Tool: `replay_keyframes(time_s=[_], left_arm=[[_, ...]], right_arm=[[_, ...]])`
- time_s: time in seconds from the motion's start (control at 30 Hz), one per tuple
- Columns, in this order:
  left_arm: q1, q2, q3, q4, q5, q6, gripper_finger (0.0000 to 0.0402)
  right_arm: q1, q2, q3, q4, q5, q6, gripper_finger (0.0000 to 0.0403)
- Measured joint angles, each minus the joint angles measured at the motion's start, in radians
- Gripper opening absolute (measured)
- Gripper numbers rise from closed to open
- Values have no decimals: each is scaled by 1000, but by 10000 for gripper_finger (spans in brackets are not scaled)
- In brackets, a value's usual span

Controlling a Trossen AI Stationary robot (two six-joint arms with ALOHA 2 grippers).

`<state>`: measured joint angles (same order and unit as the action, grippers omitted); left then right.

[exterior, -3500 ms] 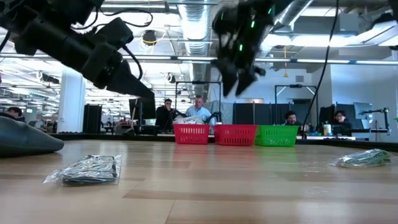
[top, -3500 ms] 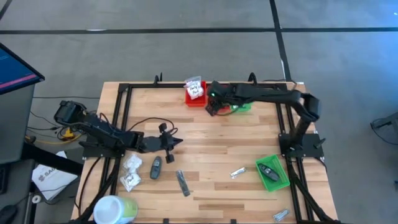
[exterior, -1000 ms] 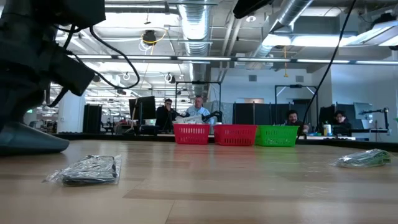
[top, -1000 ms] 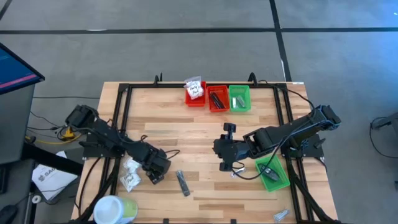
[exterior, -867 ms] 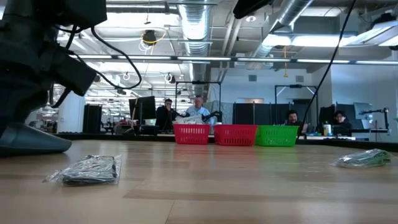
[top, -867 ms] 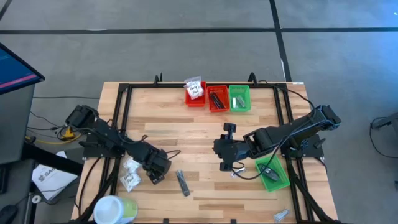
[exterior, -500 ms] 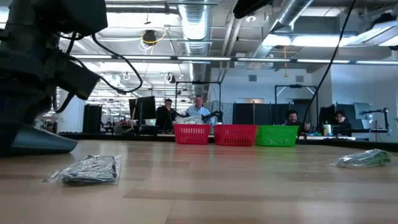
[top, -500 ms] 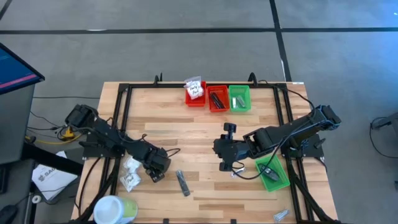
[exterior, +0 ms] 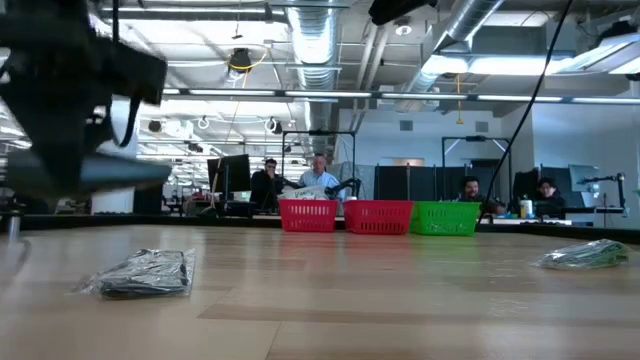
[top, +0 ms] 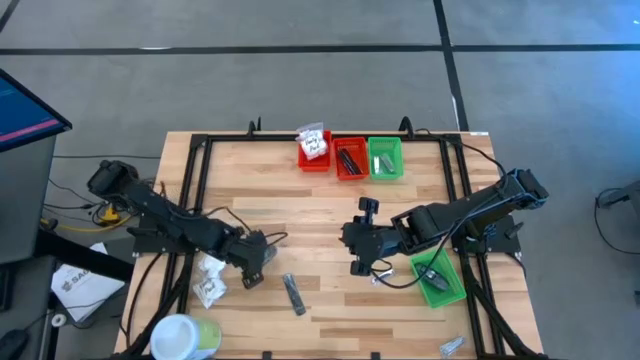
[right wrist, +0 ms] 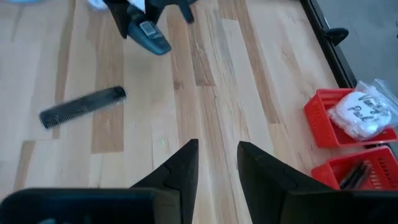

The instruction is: Pick & Place Travel size toiletries

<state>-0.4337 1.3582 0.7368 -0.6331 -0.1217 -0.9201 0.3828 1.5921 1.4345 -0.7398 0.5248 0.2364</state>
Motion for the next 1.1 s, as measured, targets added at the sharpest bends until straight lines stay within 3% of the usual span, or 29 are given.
replay_keyframes(time_s=[0.23, 0.6, 0.8, 1.1], left_arm=[[-47, -120, 1, 132, -138, 86, 201], [-65, -139, 2, 349, -239, 301, 201], [-65, -139, 2, 471, -284, 419, 201], [-65, -139, 2, 644, -348, 583, 201]], right_arm=[[3, 0, 0, 151, 0, -53, 103], [5, 0, -2, 382, 0, -166, 103], [-3, -18, -184, 711, -15, -230, 103], [-55, -22, -397, 1156, -139, -237, 103]])
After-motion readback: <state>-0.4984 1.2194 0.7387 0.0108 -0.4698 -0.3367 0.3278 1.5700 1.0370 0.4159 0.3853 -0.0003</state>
